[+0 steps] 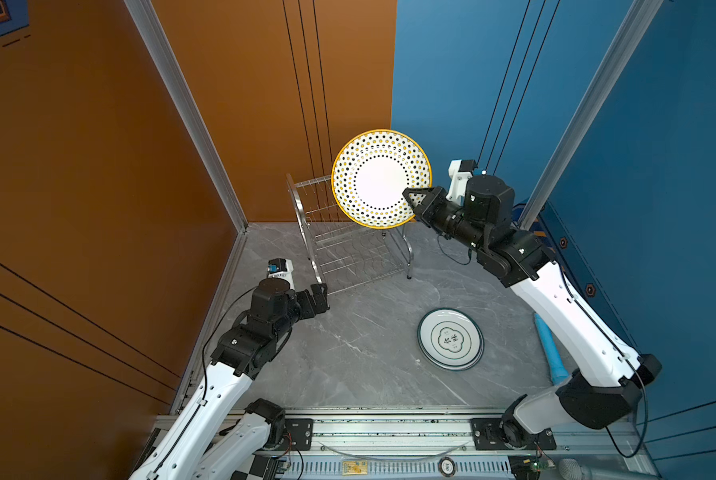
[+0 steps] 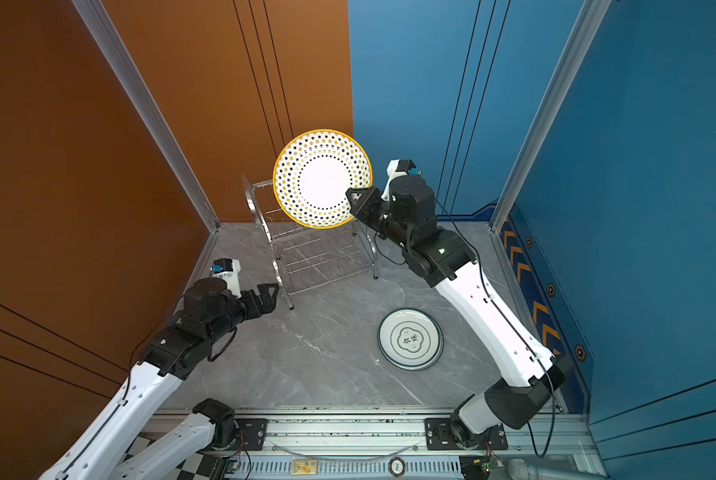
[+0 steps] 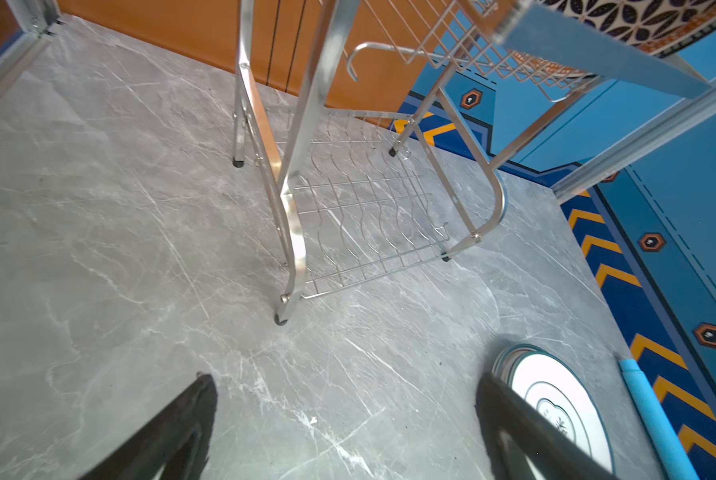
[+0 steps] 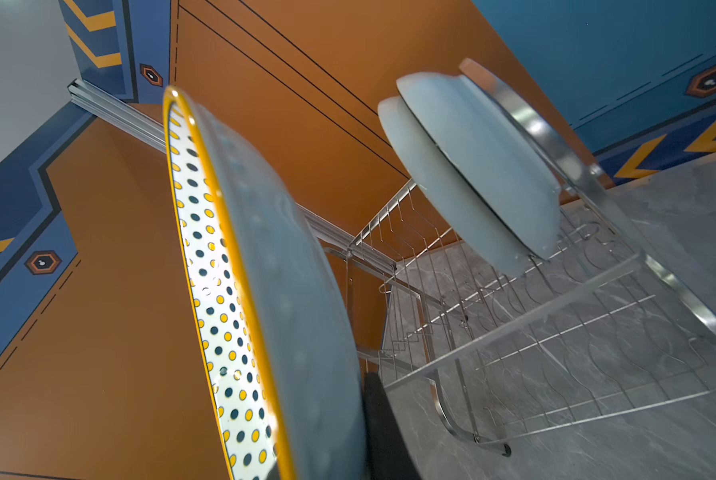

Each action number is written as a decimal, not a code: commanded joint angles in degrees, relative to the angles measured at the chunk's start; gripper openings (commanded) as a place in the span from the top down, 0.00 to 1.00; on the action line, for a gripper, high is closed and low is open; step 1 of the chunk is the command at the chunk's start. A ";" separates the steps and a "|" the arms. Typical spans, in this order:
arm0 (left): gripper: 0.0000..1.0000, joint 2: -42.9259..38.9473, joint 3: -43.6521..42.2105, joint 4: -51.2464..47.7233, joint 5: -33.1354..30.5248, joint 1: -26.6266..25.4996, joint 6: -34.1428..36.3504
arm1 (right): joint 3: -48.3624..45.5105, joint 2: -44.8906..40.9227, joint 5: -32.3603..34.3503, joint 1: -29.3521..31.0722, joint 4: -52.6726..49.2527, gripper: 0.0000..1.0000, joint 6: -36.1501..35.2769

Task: Unload the plates from the dish rack
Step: 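Swing the dotted plate toward the left gripper while the left gripper reaches toward it, then close the left gripper on the dotted plate rim opposite the right gripper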

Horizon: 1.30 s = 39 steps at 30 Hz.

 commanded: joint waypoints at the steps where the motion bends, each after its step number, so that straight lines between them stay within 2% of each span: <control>1: 0.02 -0.74 0.60 0.36 5.52 -1.08 -0.26 | -7.64 -7.94 -2.43 -2.23 7.02 1.00 1.00; 5: 0.02 -0.13 0.26 -1.27 5.30 -3.86 -0.26 | -20.10 -17.48 -4.91 -5.20 6.62 1.00 1.75; 11: 0.02 -0.86 -1.57 -1.63 1.01 -10.67 -1.54 | -34.78 -29.44 -8.32 -8.48 3.37 1.00 1.59; 17: 0.02 0.49 -3.43 -0.83 0.20 -17.11 -2.72 | -47.17 -35.46 -11.25 -9.49 4.47 1.00 3.48; 21: 0.02 0.98 -5.69 1.94 1.02 -20.06 -4.26 | -53.95 -36.56 -12.20 -9.36 7.77 1.00 4.66; 25: 0.02 0.16 -8.91 6.66 4.70 -20.49 -6.47 | -59.25 -35.93 -14.52 -9.27 12.72 1.00 5.61; 31: 0.02 2.61 -10.87 11.31 8.03 -20.50 -7.88 | -63.69 -32.96 -17.76 -7.86 18.03 1.00 5.62; 36: 0.00 4.66 -12.79 18.43 13.77 -19.13 -11.07 | -64.18 -28.98 -19.79 -5.48 20.14 1.00 3.54; 39: 0.02 5.39 -12.88 19.12 14.44 -18.71 -11.86 | -64.40 -26.78 -20.61 -4.71 22.71 1.00 3.55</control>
